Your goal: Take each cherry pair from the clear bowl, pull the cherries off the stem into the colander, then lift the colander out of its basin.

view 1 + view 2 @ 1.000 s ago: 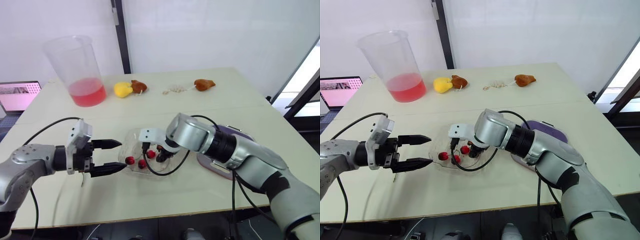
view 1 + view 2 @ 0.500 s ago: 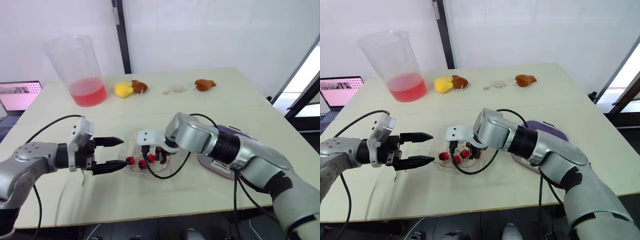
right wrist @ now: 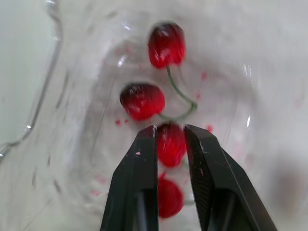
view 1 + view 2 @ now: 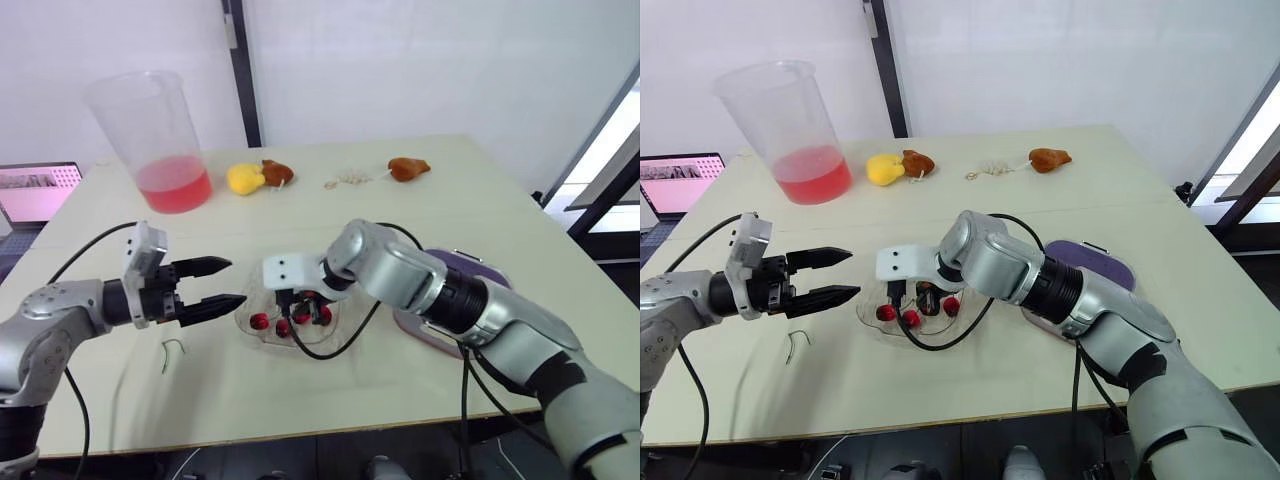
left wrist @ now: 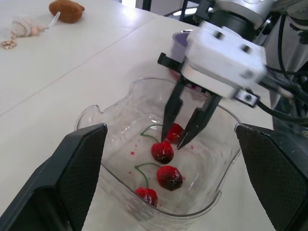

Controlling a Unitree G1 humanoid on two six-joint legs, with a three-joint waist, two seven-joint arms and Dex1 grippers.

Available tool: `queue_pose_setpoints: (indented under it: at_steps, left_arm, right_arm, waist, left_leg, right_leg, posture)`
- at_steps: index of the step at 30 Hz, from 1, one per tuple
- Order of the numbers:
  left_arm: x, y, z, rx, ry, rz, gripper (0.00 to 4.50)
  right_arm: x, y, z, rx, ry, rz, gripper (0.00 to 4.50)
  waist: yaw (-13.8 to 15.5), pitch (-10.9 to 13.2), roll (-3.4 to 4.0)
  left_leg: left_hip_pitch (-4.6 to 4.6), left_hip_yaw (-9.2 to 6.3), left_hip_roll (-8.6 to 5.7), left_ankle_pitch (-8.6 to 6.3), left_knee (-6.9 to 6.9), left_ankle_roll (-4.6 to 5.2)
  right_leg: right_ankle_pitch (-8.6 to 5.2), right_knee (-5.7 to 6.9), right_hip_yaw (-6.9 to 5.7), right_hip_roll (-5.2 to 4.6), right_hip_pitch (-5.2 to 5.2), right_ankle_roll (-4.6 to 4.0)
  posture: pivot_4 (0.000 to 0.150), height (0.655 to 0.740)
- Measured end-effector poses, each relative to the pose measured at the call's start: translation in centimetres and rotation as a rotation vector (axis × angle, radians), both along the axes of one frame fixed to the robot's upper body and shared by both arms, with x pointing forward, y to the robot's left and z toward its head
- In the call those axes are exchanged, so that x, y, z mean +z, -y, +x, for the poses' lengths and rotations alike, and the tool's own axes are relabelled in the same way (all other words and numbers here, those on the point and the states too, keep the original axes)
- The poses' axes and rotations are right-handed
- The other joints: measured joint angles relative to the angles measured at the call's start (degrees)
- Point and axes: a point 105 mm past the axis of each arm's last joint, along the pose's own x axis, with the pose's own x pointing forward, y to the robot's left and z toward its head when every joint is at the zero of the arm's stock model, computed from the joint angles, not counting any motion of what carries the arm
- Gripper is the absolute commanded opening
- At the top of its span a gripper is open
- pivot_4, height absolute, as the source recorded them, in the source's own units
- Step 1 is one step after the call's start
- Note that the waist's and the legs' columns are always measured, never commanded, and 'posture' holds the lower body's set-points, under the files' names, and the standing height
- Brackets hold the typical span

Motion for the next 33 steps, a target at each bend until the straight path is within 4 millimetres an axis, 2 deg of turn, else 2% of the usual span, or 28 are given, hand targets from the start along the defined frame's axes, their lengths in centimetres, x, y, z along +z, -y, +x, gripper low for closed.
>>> queue_pose_setpoints:
  at_steps: [2, 8, 13, 16, 19, 22, 26, 33]
  left_arm:
    - [0.2, 0.0, -0.1, -0.015, 0.004, 0.009, 4.5]
    - [0.3, -0.2, -0.3, -0.036, -0.004, 0.024, 4.5]
    - [0.3, -0.3, -0.7, -0.065, -0.014, 0.045, 4.5]
    - [0.2, -0.4, -0.8, -0.066, -0.02, 0.054, 4.5]
    - [-0.1, -0.6, -0.9, -0.062, -0.032, 0.058, 4.5]
    - [-0.2, -0.6, -0.9, -0.061, -0.033, 0.06, 4.5]
    - [-0.4, -0.7, -0.9, -0.058, -0.038, 0.062, 4.5]
    - [-0.5, -0.7, -0.9, -0.052, -0.036, 0.07, 4.5]
  right_arm:
    - [-0.3, 0.2, 0.0, -0.036, -0.017, -0.002, 3.12]
    - [-1.6, -0.2, -0.1, -0.076, -0.047, 0.004, 3.12]
    - [-2.6, 0.0, 1.4, -0.136, -0.022, -0.009, 3.12]
    - [-2.9, 0.2, 1.7, -0.141, -0.018, -0.022, 3.12]
    - [-3.1, 0.2, 1.7, -0.129, -0.003, -0.034, 2.22]
    - [-3.1, 0.2, 1.9, -0.118, 0.007, -0.035, 0.89]
    - [-2.9, -0.1, 1.9, -0.05, 0.04, -0.051, 0.89]
    - [-1.9, -1.4, 1.1, 0.253, 0.163, -0.103, 0.89]
  waist:
    - [-0.06, 0.0, 0.0]
    - [-0.09, 0.0, 0.0]
    - [-0.11, 0.0, 0.0]
    - [-0.12, 0.0, 0.0]
    - [-0.19, 0.0, 0.0]
    - [-0.15, 0.0, 0.0]
    - [-0.21, 0.0, 0.0]
    - [-0.49, 0.0, 0.0]
  left_leg:
    - [0.0, 0.0, 0.0, 0.0, -0.01, 0.0]
    - [0.0, 0.0, 0.0, 0.0, 0.0, 0.0]
    - [-0.01, 0.01, -0.01, 0.0, 0.0, 0.0]
    - [0.0, 0.01, -0.01, 0.0, 0.0, 0.0]
    - [0.0, 0.01, -0.01, 0.0, 0.0, 0.0]
    - [0.0, 0.01, -0.01, 0.0, 0.0, 0.0]
    - [0.0, 0.01, -0.01, 0.0, 0.0, 0.0]
    - [0.0, 0.01, -0.01, 0.0, 0.0, 0.0]
  right_leg:
    - [0.0, 0.01, 0.0, -0.01, -0.02, 0.0]
    - [0.0, 0.01, 0.0, -0.01, -0.02, 0.0]
    - [0.0, 0.02, 0.0, -0.01, -0.02, 0.0]
    - [0.0, 0.02, 0.0, -0.01, -0.02, 0.0]
    - [0.0, 0.03, 0.0, -0.01, -0.03, 0.0]
    - [0.0, 0.03, 0.0, -0.01, -0.02, 0.0]
    - [0.0, 0.03, 0.0, -0.01, -0.03, 0.0]
    - [0.0, 0.04, -0.01, 0.0, -0.04, 0.0]
  posture:
    - [0.15, 0.74]
    - [0.15, 0.74]
    - [0.15, 0.74]
    - [0.15, 0.74]
    - [0.15, 0.74]
    - [0.15, 0.74]
    - [0.15, 0.74]
    - [0.15, 0.74]
